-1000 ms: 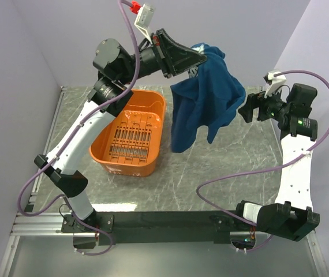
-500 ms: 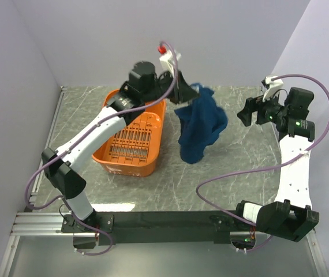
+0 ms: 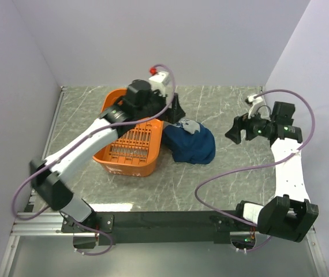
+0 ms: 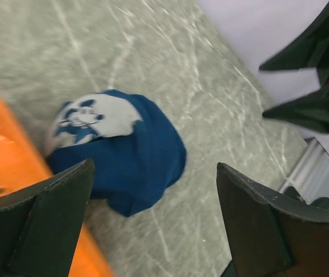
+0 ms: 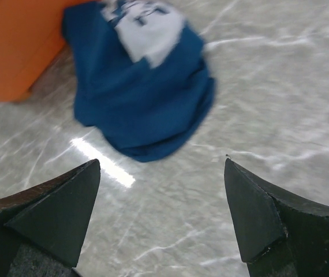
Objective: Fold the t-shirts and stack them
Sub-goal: Flatten the tshirt out
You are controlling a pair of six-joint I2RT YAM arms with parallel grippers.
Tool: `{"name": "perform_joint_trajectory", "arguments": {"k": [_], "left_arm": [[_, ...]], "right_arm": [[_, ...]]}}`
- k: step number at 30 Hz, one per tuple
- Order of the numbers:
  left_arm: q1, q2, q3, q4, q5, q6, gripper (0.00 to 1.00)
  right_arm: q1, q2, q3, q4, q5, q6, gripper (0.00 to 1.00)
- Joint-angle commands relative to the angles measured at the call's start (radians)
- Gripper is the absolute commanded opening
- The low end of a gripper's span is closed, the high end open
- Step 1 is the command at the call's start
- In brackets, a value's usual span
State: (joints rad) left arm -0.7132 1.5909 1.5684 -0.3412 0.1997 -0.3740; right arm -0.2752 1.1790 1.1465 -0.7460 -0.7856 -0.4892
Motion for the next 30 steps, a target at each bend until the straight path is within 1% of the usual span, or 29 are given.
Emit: {"name": "perform_joint_trajectory", "arguments": {"k": [1, 3, 4, 5, 7, 8, 11, 13, 19, 27, 30], "left_arm": [[0.018, -0.153, -0.08, 0.001, -0.169, 0.054, 0.92], [0.055, -0.221, -0.14, -0.007, -0.189, 0.038, 0.92], [0.066, -0.244, -0.201, -0.009, -0.197, 0.015, 0.92], [0.095, -0.285, -0.231, -0.012, -0.197, 0.003, 0.91], [0.113, -0.322, -0.298, -0.015, -0.197, -0.029, 0.91], [0.121, -0.351, -0.317, -0.015, -0.197, -0.037, 0.91], [0.123, -0.373, -0.353, -0.022, -0.232, -0.057, 0.9], [0.123, -0.365, -0.354, -0.033, -0.25, -0.068, 0.9], [0.123, -0.278, -0.308, -0.104, -0.296, -0.097, 0.89], [0.113, -0.203, -0.298, -0.084, -0.279, -0.152, 0.88], [0.09, -0.146, -0.249, -0.101, -0.31, -0.161, 0.86]], "right_arm": [[0.051, -0.035, -0.047, -0.024, -0.064, -0.049, 0.93], [0.086, -0.041, -0.079, -0.013, -0.053, -0.04, 0.93], [0.094, -0.041, -0.088, -0.001, -0.049, -0.035, 0.93], [0.103, -0.041, -0.094, 0.002, -0.049, -0.032, 0.93], [0.116, -0.035, -0.102, 0.011, -0.049, -0.019, 0.93], [0.117, -0.033, -0.102, 0.014, -0.049, -0.017, 0.93], [0.136, -0.015, -0.096, 0.011, -0.041, -0.011, 0.93], [0.151, -0.002, -0.093, 0.016, -0.032, -0.006, 0.93], [0.185, 0.019, -0.09, 0.034, 0.003, 0.021, 0.93], [0.188, 0.008, -0.126, 0.062, 0.026, 0.046, 0.93], [0.188, 0.007, -0.131, 0.065, 0.031, 0.049, 0.93]]}}
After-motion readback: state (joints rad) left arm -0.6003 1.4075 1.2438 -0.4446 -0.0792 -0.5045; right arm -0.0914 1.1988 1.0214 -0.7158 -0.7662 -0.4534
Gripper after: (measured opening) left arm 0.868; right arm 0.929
